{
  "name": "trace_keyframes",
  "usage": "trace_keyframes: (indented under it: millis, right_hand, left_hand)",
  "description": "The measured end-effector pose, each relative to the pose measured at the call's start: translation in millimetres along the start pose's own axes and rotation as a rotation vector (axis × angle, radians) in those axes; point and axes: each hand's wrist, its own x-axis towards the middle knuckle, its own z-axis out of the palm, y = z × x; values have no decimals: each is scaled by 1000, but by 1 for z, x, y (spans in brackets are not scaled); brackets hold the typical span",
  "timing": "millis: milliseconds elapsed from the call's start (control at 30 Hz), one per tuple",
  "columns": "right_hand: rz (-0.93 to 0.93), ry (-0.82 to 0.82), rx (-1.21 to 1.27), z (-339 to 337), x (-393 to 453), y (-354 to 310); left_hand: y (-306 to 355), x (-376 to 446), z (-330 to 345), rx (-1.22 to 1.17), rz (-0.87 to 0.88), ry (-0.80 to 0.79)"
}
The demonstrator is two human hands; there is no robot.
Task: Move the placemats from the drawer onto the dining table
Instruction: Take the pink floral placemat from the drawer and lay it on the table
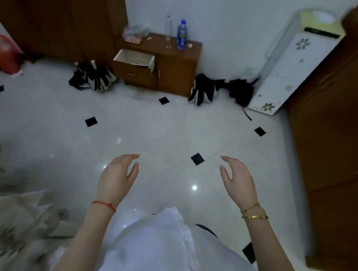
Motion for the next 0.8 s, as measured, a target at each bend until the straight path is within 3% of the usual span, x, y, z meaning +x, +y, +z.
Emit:
trace_keyframes:
  millis: [400, 800]
  right_hand:
    - [-22, -109, 35, 67, 272, -15]
    - [-235, -142, 16, 107, 649, -100]
  left_hand:
    - [-19, 263, 22, -22, -73, 28]
    - [-58, 568, -2, 10, -193, 192]
